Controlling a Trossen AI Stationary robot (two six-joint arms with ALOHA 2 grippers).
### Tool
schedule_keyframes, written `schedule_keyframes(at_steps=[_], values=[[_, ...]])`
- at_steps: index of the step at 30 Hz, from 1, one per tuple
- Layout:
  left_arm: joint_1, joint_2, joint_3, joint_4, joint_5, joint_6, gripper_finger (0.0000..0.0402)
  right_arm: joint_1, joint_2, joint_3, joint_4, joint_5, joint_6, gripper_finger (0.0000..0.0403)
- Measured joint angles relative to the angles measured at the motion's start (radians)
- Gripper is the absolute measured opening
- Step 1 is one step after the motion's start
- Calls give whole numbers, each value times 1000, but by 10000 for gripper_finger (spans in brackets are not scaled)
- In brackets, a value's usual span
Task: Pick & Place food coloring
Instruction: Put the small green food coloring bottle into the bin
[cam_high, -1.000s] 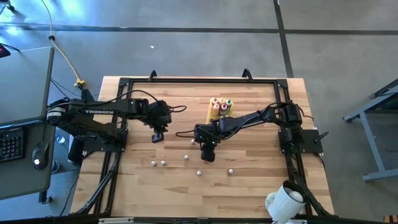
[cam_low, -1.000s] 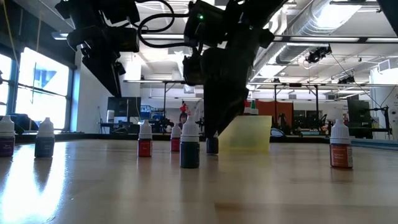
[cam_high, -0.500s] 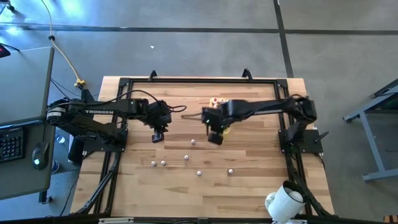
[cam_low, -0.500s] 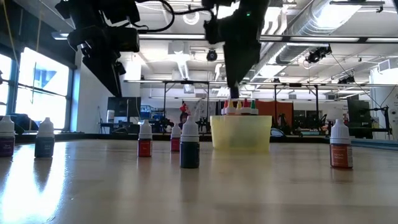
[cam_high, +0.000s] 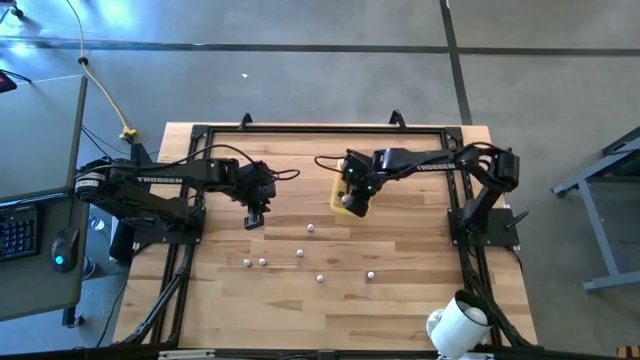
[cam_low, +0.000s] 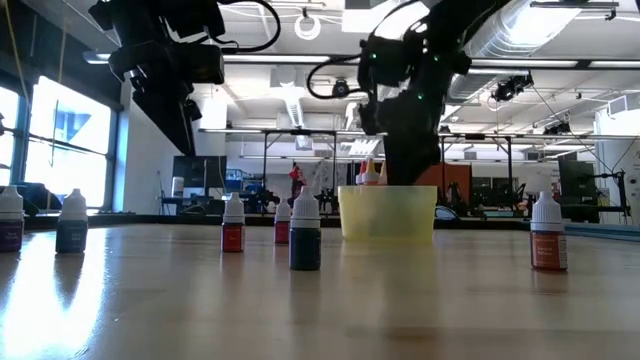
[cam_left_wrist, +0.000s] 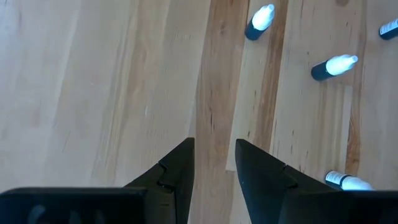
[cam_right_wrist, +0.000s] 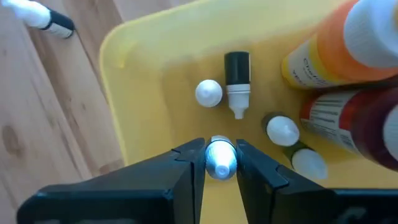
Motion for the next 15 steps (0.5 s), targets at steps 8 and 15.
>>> schedule_keyframes(at_steps=[8, 15], values=[[0, 0, 0, 2, -1, 2, 115, 8, 0, -94, 70, 35, -96, 73], [0, 0, 0, 20, -1, 2, 115, 9, 0, -110, 122, 93, -101, 90]])
